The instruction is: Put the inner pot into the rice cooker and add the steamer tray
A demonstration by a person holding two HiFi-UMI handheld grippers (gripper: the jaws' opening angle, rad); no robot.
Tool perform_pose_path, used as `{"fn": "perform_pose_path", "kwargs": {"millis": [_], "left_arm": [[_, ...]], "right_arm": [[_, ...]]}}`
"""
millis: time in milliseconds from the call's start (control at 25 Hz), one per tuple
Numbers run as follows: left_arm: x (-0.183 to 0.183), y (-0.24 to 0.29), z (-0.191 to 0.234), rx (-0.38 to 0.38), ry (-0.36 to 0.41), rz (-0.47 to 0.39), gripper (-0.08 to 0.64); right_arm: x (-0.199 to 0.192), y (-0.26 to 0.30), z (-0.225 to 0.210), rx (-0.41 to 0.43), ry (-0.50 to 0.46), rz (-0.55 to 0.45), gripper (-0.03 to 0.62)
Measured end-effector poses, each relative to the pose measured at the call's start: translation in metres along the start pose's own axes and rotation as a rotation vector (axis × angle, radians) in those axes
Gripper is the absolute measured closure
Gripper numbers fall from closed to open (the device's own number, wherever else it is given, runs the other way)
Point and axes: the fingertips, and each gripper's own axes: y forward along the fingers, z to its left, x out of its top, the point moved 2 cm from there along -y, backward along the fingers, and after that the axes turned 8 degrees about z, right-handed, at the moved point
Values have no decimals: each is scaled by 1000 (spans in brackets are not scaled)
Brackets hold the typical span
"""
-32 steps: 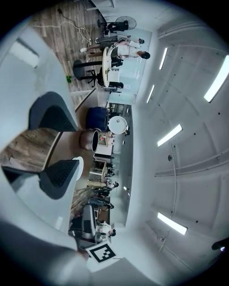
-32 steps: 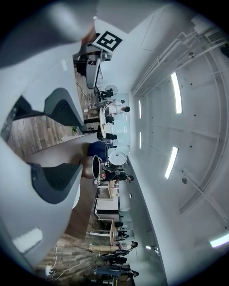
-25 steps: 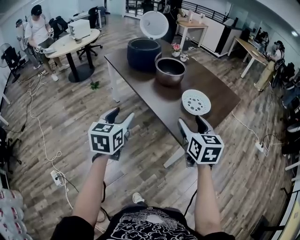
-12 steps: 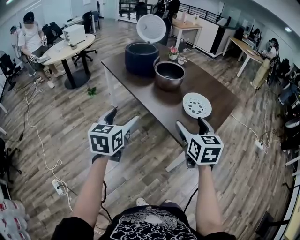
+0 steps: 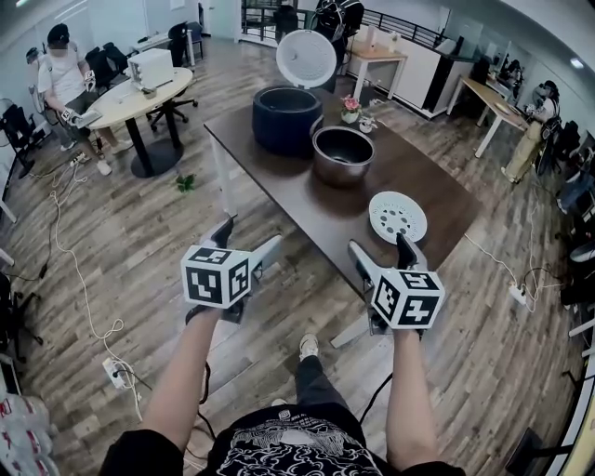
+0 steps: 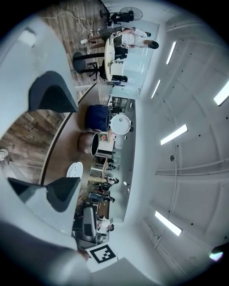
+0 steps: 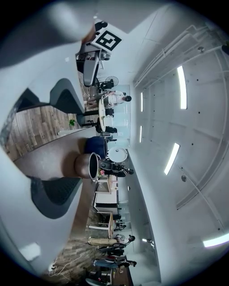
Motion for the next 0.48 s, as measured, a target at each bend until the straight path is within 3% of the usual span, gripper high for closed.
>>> {"fn": "perform_pose_path", "kwargs": {"millis": [480], "left_arm": [[28, 67, 36, 30, 8, 7, 101]], "right_arm": [[29, 86, -23, 29, 30, -20, 156]]}}
